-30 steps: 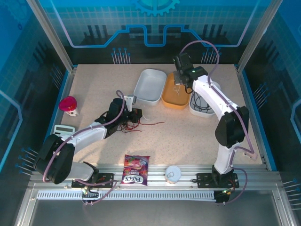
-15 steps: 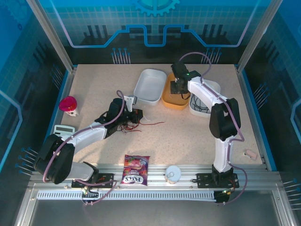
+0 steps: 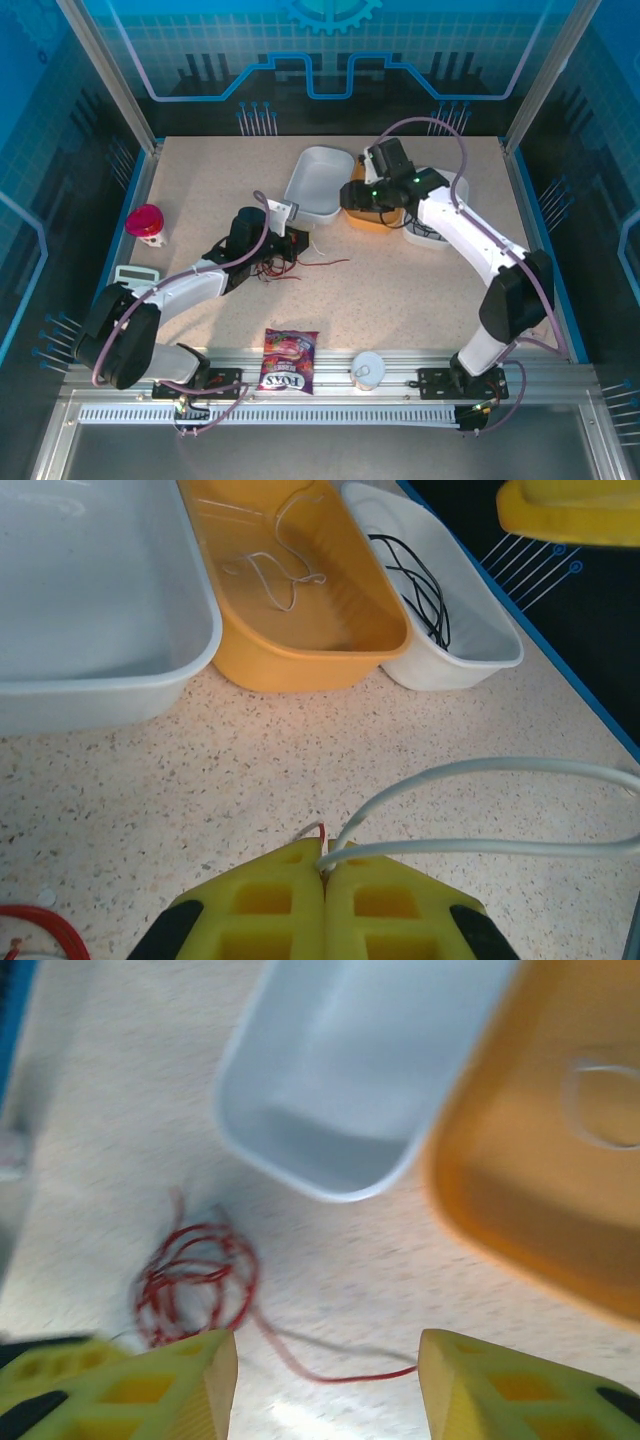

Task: Untangle the cables
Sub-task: Pass the cable.

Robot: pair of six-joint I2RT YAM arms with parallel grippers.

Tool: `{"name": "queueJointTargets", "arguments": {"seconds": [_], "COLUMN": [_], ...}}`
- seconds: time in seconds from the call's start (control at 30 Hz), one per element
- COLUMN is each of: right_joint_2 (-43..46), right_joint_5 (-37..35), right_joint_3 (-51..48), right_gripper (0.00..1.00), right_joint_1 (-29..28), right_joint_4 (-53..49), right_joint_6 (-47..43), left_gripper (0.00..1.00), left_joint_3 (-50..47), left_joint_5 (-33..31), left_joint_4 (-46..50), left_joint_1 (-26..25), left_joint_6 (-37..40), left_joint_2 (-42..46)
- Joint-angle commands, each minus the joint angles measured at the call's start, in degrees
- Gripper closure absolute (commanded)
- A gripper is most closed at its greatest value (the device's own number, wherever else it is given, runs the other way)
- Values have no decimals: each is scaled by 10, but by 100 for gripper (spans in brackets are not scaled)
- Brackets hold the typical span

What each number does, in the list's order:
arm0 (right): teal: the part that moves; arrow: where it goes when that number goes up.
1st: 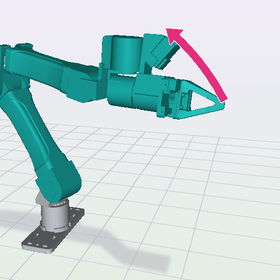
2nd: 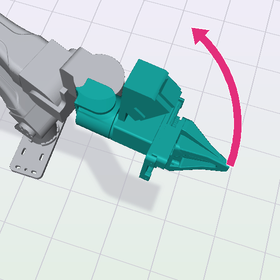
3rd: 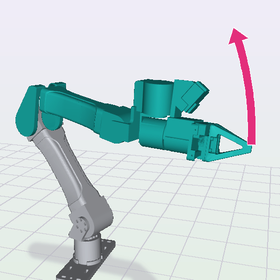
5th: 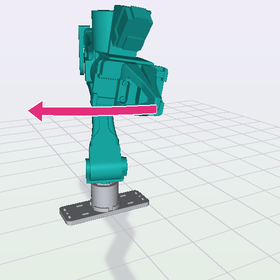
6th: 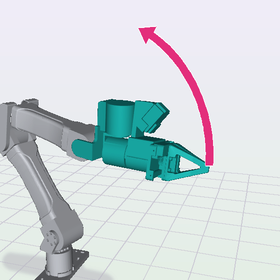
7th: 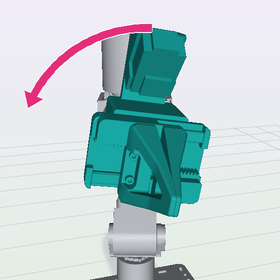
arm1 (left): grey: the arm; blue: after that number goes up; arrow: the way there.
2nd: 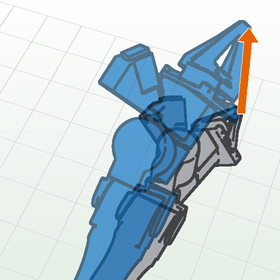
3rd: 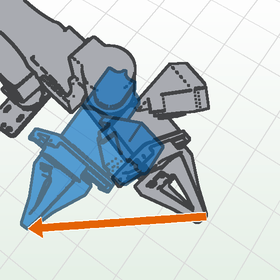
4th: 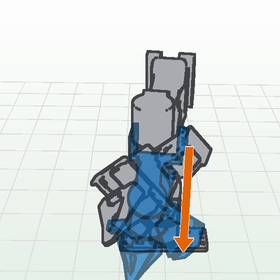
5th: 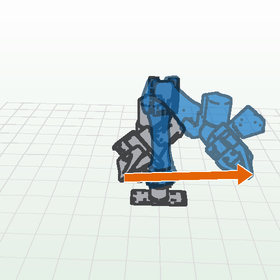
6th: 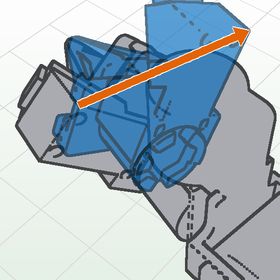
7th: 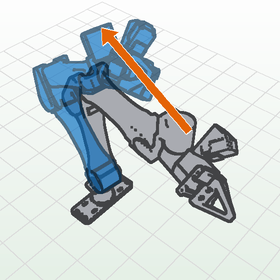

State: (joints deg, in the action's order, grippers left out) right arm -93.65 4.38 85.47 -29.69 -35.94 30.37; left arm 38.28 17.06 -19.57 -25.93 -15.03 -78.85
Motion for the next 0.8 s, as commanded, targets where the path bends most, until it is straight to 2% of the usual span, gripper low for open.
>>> {"name": "queueJointTargets", "arguments": {"seconds": [0.0, 0.17, 0.4, 0.63, 0.77], "right_joint_2": [23, 35, 3, -34, -33], "right_joint_5": [36, 36, 50, 55, 48], "right_joint_3": [-28, -62, -59, -36, -41], "right_gripper": [49, 49, 53, 66, 83], "right_joint_1": [-42, -85, -99, -109, -109], "right_joint_4": [38, 80, 105, 104, 107], "right_joint_6": [36, 67, 90, 97, 99], "left_gripper": [100, 100, 100, 100, 99], "left_joint_3": [0, 9, 13, 12, 12], "left_joint_5": [22, 23, 32, 33, 32], "left_joint_4": [-29, -29, -29, -34, -30], "left_joint_1": [0, 0, -1, -3, -4], "left_joint_6": [22, 24, 24, 20, 20], "left_joint_2": [-13, -25, -28, -30, -27]}}
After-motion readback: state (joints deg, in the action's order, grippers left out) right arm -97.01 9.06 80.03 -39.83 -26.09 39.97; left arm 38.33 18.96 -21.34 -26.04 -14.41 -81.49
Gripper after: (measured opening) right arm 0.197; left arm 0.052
